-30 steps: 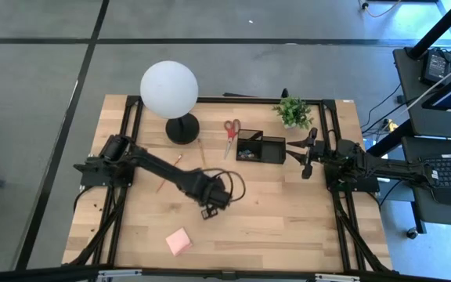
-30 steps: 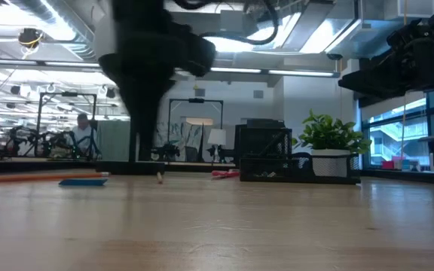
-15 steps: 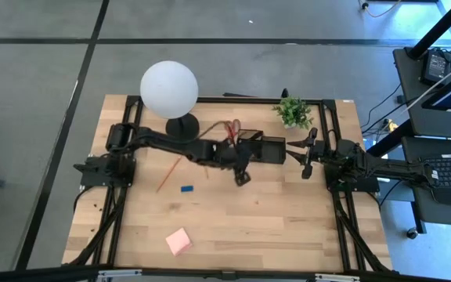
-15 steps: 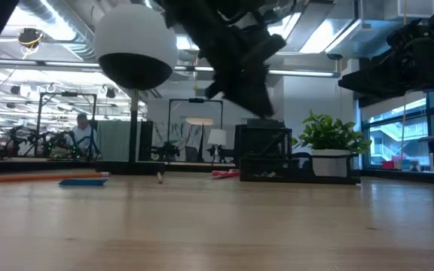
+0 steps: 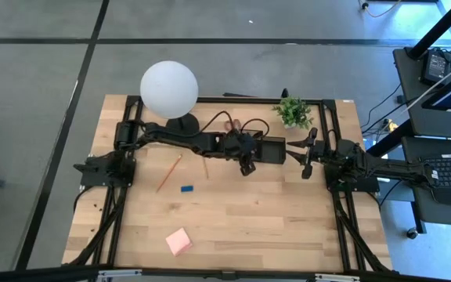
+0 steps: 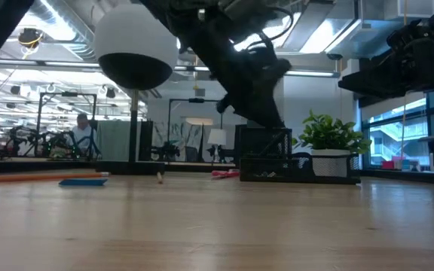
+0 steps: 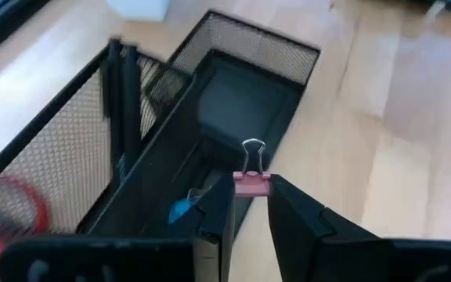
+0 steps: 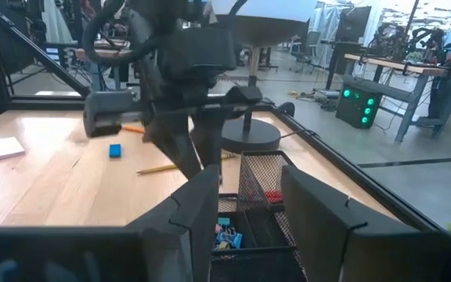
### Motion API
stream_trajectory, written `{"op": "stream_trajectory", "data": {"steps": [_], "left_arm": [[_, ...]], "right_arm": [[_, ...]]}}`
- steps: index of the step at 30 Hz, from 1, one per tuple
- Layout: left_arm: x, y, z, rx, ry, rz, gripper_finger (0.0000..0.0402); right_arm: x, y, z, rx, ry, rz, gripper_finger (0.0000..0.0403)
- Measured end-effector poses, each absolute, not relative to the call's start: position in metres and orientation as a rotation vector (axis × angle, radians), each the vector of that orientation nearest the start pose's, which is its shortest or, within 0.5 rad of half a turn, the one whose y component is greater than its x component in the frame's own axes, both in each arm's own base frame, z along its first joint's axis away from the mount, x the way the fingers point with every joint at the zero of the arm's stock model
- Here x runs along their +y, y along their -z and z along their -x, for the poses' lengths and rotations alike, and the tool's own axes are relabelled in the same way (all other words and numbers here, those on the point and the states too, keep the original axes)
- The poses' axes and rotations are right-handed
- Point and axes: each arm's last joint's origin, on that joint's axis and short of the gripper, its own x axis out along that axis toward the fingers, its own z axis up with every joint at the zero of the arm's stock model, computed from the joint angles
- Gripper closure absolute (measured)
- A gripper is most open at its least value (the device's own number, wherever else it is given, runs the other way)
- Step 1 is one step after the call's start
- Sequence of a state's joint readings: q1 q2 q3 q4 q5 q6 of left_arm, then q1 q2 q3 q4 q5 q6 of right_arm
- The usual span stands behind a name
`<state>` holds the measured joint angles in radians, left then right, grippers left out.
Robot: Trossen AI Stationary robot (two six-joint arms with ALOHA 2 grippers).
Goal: Pick and place office supplies into organizer
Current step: Put the pink clip binder into the black desk organizer
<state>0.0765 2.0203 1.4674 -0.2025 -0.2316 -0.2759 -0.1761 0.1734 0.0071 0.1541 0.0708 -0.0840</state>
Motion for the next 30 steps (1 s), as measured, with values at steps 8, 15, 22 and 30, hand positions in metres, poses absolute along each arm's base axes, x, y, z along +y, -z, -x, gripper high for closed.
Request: {"op": "stream_trajectory", "data": {"steps": [8, 15, 22, 30], "left_arm": [[0.047, -0.162, -0.450, 0.766, -0.474, 0.165, 0.0338], [0.049, -0.140, -0.453, 0.805, -0.499, 0.152, 0.0338], [0.051, -0.141, -0.453, 0.800, -0.524, 0.141, 0.0331], [0.053, -0.141, -0.453, 0.796, -0.527, 0.144, 0.0326]], "right_arm": [[-0.021, -0.166, -0.106, 0.027, 0.260, 0.082, 0.0258], [-0.021, -0.166, -0.106, 0.026, 0.261, 0.081, 0.0258], [-0.021, -0.166, -0.106, 0.026, 0.261, 0.081, 0.0258], [-0.021, -0.166, -0.106, 0.027, 0.262, 0.081, 0.0258]]}}
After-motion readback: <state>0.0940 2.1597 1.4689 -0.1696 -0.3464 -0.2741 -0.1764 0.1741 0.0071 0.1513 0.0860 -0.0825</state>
